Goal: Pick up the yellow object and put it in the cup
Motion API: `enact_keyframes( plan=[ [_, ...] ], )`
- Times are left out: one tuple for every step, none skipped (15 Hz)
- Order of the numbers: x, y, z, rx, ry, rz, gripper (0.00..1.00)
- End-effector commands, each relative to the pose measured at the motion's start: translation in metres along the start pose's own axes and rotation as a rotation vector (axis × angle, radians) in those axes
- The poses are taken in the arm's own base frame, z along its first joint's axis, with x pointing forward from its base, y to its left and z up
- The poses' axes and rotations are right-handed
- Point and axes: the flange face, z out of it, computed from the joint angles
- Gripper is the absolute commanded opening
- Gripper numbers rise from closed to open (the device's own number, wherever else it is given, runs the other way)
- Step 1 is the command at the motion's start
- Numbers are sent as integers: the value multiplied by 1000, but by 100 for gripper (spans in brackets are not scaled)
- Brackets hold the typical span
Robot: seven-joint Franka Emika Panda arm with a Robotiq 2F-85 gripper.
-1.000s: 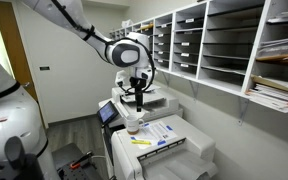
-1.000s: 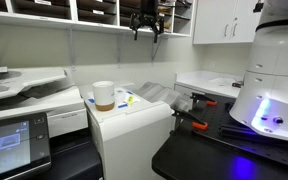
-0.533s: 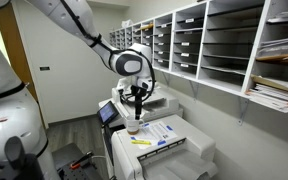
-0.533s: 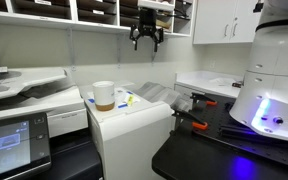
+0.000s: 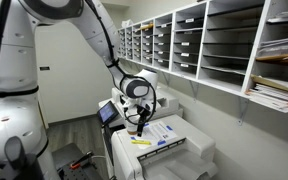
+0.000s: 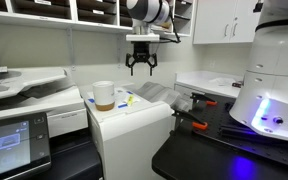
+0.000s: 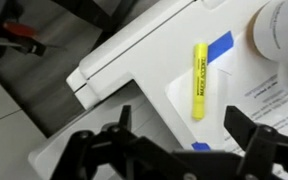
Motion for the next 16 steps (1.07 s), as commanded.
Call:
enact_keyframes(
  plan=[
    [13, -18, 30, -30, 18, 23, 100],
    [16, -23, 40, -40, 27, 21, 100],
    [18, -28, 49, -51, 30, 22, 100],
    [22, -32, 58, -57, 31, 17, 100],
    [24, -37, 67, -63, 35, 15, 100],
    [28, -41, 74, -70, 38, 17, 100],
    [30, -44, 81, -80, 36, 19, 100],
    [32, -47, 88, -90, 36, 23, 100],
    [34, -50, 93, -94, 42, 28, 100],
    [35, -53, 99, -95, 46, 29, 100],
    [36, -57, 102, -94, 50, 32, 100],
    [37, -61, 106, -87, 56, 39, 100],
    [38, -64, 108, -73, 55, 53, 98],
    [38, -67, 109, -65, 50, 60, 89],
    [39, -70, 110, -58, 54, 69, 73],
    [40, -71, 110, -45, 60, 82, 68]
  ],
)
